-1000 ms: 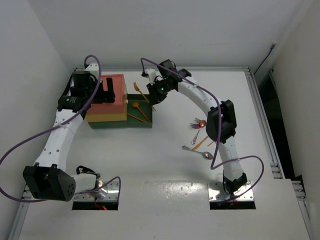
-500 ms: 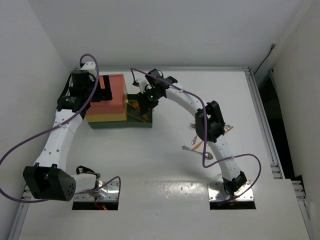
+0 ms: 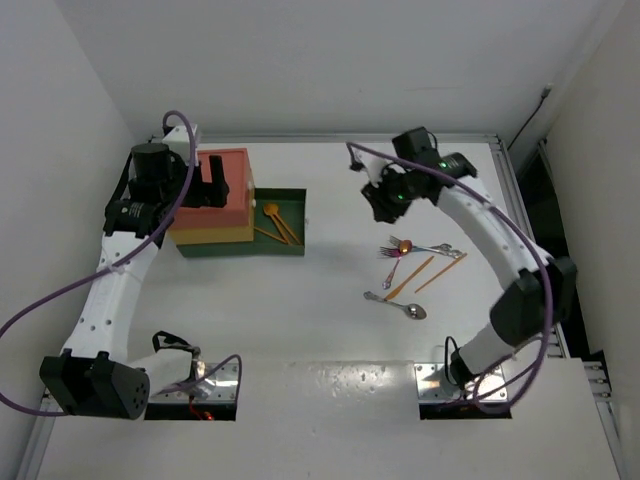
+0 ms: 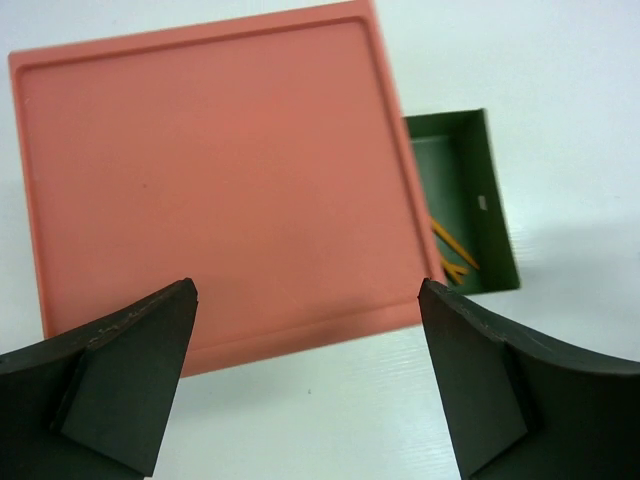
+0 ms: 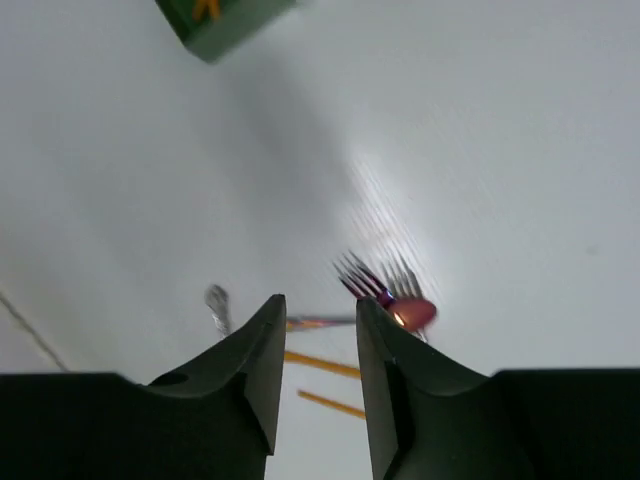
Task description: Sort the eating utensils into containers
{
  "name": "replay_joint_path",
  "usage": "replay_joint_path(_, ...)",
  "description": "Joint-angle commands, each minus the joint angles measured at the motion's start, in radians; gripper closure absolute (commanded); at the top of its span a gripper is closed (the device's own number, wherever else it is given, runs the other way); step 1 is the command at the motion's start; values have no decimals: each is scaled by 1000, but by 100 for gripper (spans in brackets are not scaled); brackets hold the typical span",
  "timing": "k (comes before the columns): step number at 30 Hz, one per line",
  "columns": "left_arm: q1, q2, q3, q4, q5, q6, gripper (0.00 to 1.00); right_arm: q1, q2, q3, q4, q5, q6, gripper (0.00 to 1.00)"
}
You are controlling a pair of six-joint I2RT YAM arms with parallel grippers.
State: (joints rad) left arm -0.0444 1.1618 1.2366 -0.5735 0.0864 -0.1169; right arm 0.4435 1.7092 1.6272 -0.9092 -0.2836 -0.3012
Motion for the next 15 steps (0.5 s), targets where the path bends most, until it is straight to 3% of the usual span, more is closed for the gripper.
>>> replay_joint_path(1,9,-39,-2,9,142,39,0,-57,-161,-300,-88,95,-333,66)
replay_joint_path(7,0,-5,-11,9,213,59,0,-123,-387,-740,-17,220,-599,67)
replay_joint_path(11,0,-5,-11,9,213,68,0,-187,-408,-803,10,244,-702,68)
replay_joint_path(15,0,4,-20,9,222,77,0,-247,-373,-764,-10,228,-827,68)
